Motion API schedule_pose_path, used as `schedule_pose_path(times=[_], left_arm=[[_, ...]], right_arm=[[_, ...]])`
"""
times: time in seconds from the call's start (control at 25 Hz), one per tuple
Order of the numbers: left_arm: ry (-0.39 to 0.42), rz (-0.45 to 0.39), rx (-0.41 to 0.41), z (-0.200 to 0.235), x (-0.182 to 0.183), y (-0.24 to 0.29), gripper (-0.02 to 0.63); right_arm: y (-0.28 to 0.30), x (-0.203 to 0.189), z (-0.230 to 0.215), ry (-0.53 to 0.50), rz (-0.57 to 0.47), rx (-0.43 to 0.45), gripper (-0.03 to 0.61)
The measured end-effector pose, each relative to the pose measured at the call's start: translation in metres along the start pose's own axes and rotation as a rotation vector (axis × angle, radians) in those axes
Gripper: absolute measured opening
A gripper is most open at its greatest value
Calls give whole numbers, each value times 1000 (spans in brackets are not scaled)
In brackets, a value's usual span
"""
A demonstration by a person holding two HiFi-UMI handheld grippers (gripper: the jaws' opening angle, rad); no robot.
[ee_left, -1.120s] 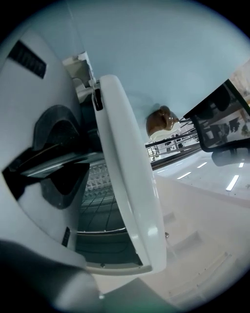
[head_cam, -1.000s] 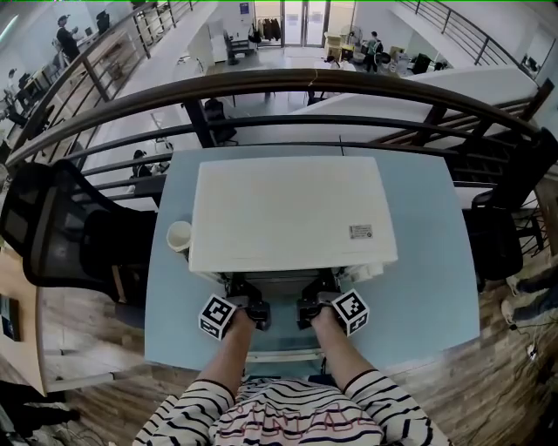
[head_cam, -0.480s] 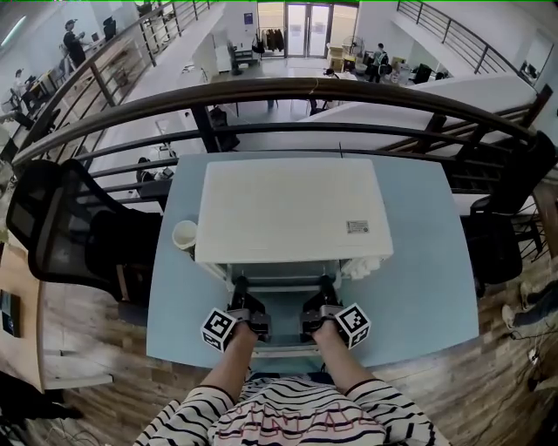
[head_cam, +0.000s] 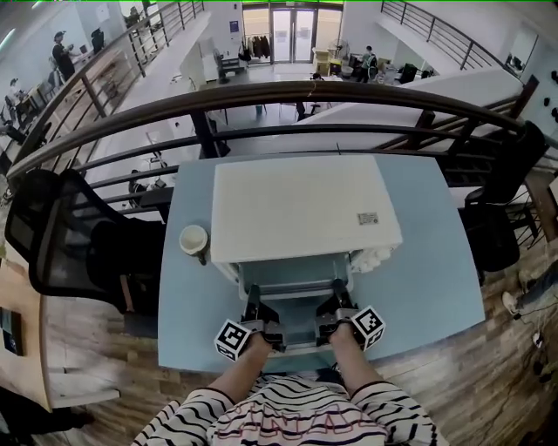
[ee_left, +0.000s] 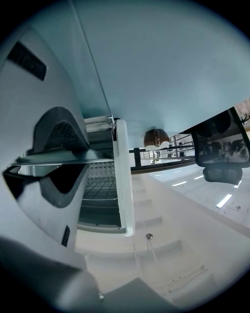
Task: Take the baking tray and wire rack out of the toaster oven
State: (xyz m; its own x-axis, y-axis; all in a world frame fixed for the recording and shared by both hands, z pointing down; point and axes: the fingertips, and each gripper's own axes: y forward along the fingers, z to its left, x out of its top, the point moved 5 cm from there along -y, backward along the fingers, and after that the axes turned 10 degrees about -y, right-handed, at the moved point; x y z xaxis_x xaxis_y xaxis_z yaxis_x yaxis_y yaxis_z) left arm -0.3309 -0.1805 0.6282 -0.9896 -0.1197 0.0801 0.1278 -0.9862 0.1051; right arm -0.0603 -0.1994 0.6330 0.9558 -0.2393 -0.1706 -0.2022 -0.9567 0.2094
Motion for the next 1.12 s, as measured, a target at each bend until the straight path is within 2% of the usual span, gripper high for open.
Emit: schedule_pose_path(times=[0.52, 0.88, 1.12], left_arm=[[-36, 67, -36, -1, -2, -20, 87], [-46, 71, -38, -1, -7, -52, 87], [-29, 42, -27, 1, -9, -81, 87]], right_arm=[[-25, -6, -1, 36, -42, 6, 74], [-60, -11, -1, 42, -27, 9, 75], [-88, -18, -7, 57, 8, -1, 75]])
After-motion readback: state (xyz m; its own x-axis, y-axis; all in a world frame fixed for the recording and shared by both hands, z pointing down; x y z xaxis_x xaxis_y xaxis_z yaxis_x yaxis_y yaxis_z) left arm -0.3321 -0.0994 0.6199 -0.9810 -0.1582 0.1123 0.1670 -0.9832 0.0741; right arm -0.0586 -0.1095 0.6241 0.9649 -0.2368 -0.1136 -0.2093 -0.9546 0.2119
